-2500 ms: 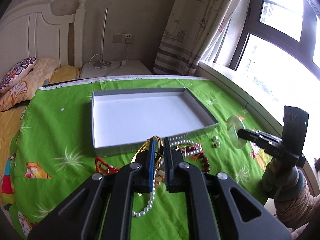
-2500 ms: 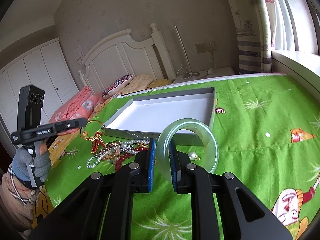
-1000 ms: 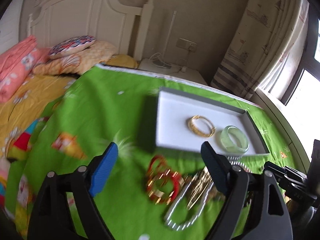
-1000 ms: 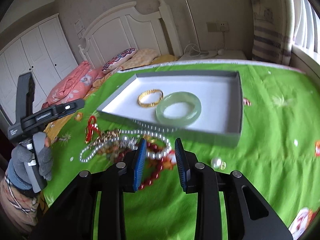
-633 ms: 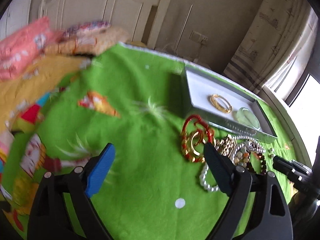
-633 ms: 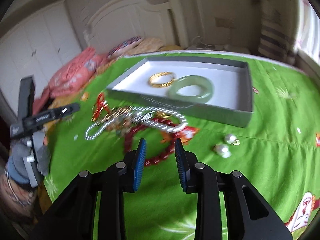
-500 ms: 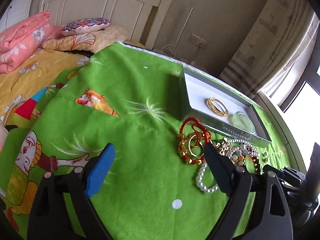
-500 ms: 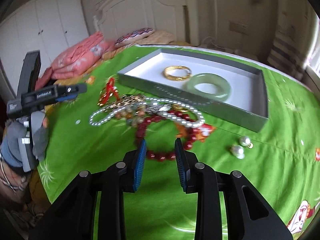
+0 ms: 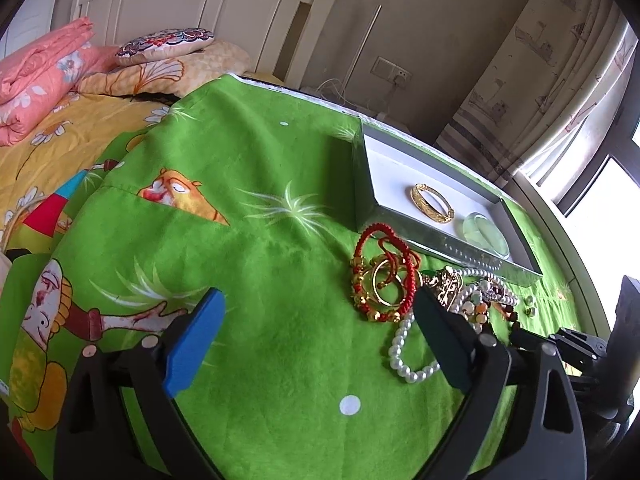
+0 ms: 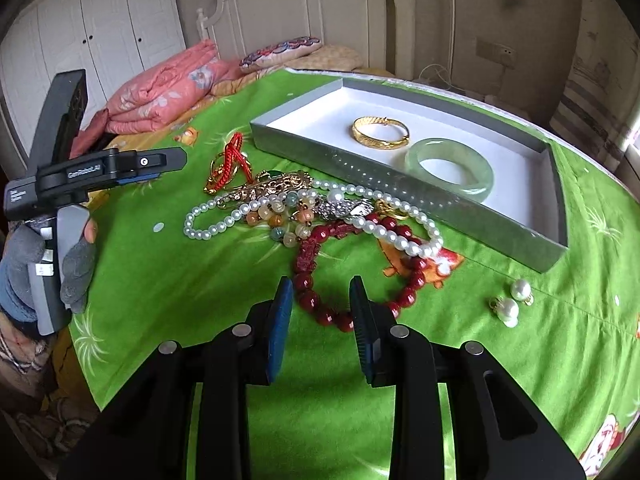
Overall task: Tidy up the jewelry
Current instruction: 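Move the left tool toward the red string bracelet while the right tool grasps the dark red bead bracelet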
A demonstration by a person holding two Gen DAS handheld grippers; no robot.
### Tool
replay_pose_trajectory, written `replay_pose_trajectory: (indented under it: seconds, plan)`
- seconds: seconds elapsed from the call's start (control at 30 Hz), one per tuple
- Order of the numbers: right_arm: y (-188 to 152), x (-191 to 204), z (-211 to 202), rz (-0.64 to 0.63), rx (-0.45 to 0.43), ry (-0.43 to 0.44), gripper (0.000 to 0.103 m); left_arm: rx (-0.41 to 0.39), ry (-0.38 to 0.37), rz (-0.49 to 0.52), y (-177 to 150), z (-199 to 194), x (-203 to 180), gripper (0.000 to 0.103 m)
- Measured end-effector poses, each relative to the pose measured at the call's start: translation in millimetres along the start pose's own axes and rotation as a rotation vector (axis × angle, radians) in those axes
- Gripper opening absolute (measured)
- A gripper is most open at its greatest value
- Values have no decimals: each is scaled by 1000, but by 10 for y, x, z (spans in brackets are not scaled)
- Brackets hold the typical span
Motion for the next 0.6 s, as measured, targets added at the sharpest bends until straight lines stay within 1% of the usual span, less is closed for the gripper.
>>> replay_pose_trajectory:
  seconds: [0.1,0.23,0.33,0.4,0.53,0.6]
  plan:
    - [33,62,124,-29,31,-4,29,9,-3,0,-8,17,0,95]
    - [50,133,172,-85,31,-36,28,18,-3,0,-23,34,-3,95]
    - [32,148,149,-95,25,-42,15,17,0,-1,-18,37,-2,95]
    - [15,132,125,-83,22,-44,14,18,0,-1,-21,38,6,95]
    - [-36,130,33,-57,6,-19,13,20,-1,0,-26,43,3,95]
    - [-60,134,-43,-14,-12,31,13,27,-16,12,-36,39,-28,95]
Point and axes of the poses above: each gripper's, at about its wrist camera, not at the fingertips, and z roughly the way its jaws point, x to its left, y to its top, the point moved 8 cm from there along z, roughly the way its jaws point, and after that the axes turned 6 degrees about -x, right-handed, at the moved point
